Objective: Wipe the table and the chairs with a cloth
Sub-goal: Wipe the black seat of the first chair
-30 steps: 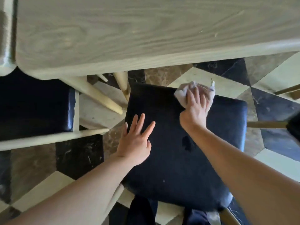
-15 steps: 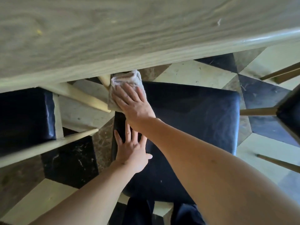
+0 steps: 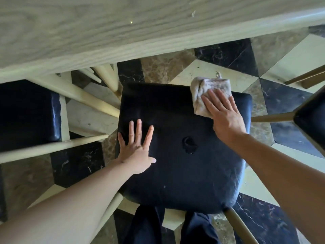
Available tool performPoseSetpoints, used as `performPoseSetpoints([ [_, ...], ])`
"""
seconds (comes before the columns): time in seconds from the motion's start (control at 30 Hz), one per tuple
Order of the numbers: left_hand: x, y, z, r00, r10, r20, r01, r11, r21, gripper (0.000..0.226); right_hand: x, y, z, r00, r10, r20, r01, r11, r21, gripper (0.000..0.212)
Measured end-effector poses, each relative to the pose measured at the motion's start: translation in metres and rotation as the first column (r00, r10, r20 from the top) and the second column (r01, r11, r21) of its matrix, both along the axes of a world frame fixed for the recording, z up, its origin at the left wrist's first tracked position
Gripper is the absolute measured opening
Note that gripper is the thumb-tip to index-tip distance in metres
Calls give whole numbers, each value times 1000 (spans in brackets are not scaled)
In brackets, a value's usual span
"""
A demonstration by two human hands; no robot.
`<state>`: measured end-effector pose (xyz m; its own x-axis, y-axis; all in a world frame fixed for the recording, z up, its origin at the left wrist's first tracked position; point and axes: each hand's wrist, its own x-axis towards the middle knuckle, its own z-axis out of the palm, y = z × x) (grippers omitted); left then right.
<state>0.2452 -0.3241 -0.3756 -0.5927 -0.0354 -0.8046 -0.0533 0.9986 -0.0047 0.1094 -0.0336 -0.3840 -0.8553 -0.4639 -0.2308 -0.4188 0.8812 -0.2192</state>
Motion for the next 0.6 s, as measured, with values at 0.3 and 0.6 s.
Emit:
performPoseSetpoints([
  [0.3,-3,4,4,999,14,42,-11,998,-63,118,77,13,9,793,-599,107,607,791,-75,96],
  [0.6,-3,16,9,999,38,35,-35,997,-75,122,186,-12,14,750,-618,236,646,762,-57,98],
])
